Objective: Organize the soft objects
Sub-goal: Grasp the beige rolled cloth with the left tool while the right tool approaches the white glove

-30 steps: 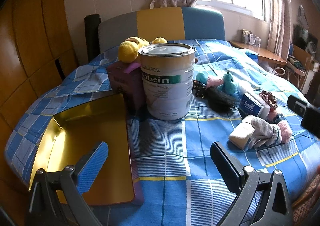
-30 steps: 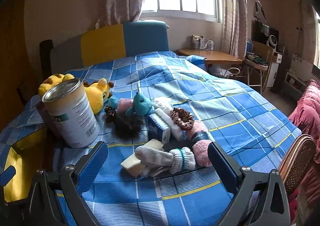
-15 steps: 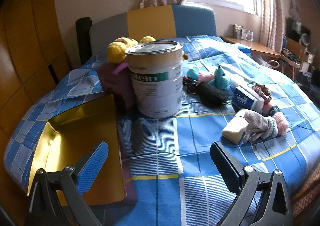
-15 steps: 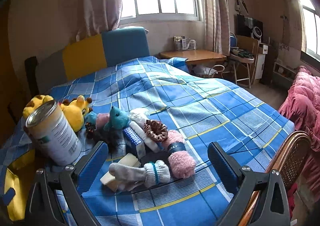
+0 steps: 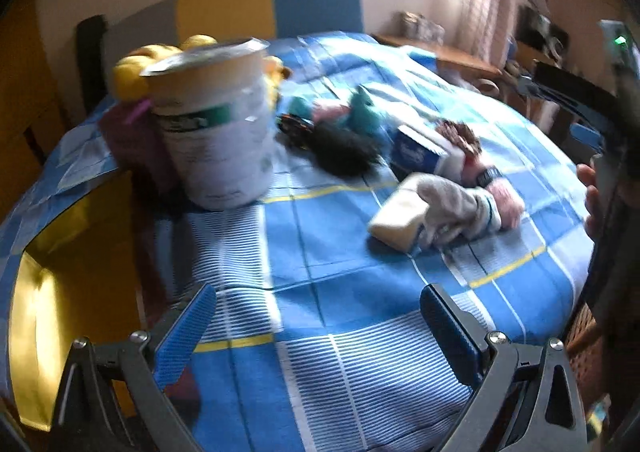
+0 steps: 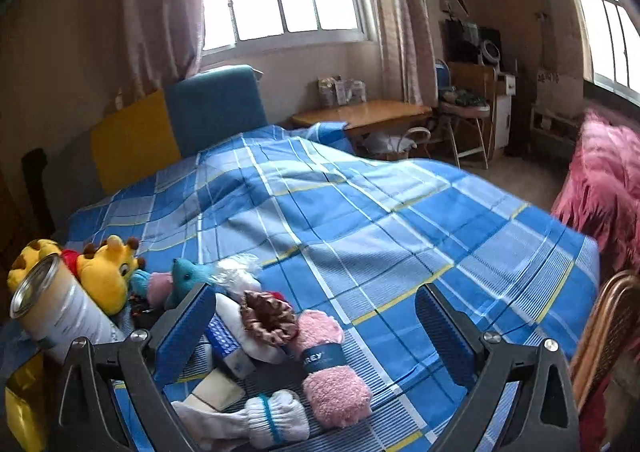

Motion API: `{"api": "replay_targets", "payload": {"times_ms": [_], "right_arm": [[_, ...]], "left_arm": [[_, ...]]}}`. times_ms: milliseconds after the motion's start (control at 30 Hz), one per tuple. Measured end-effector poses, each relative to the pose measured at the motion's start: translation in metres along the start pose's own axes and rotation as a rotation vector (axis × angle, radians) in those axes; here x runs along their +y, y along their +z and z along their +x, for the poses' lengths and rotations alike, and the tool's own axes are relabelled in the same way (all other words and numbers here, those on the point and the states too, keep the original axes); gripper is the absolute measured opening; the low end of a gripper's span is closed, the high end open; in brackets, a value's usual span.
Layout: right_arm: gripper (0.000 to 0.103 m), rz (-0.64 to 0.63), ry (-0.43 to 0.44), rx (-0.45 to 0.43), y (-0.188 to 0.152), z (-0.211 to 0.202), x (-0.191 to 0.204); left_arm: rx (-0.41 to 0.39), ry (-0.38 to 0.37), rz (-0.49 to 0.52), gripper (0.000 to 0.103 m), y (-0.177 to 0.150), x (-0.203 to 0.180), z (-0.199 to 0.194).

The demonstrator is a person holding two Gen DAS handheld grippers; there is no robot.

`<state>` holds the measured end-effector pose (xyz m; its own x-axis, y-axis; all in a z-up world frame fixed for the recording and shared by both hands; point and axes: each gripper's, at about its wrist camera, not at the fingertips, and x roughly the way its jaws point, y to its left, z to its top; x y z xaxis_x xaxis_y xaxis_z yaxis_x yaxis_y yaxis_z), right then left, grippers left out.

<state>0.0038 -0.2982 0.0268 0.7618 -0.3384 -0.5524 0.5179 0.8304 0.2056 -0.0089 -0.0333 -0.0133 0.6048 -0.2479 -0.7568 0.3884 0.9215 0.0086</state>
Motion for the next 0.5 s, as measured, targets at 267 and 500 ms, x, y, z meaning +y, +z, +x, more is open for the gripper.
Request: {"api": "replay_targets", "payload": {"times_ms": [267,500], "right_arm": [[0.102,0.082,0.070,0.087,-0.003,0.017,-0.014],[0.102,0.149,0.114,0.121,-0.005,0.021,-0.023]], "left_arm": [[0.058,-0.140,0.066,0.103,0.026,-0.015,0.041],[0.116,-0.080,0.173,0.103,0.046,-0.027,0.088]]}}
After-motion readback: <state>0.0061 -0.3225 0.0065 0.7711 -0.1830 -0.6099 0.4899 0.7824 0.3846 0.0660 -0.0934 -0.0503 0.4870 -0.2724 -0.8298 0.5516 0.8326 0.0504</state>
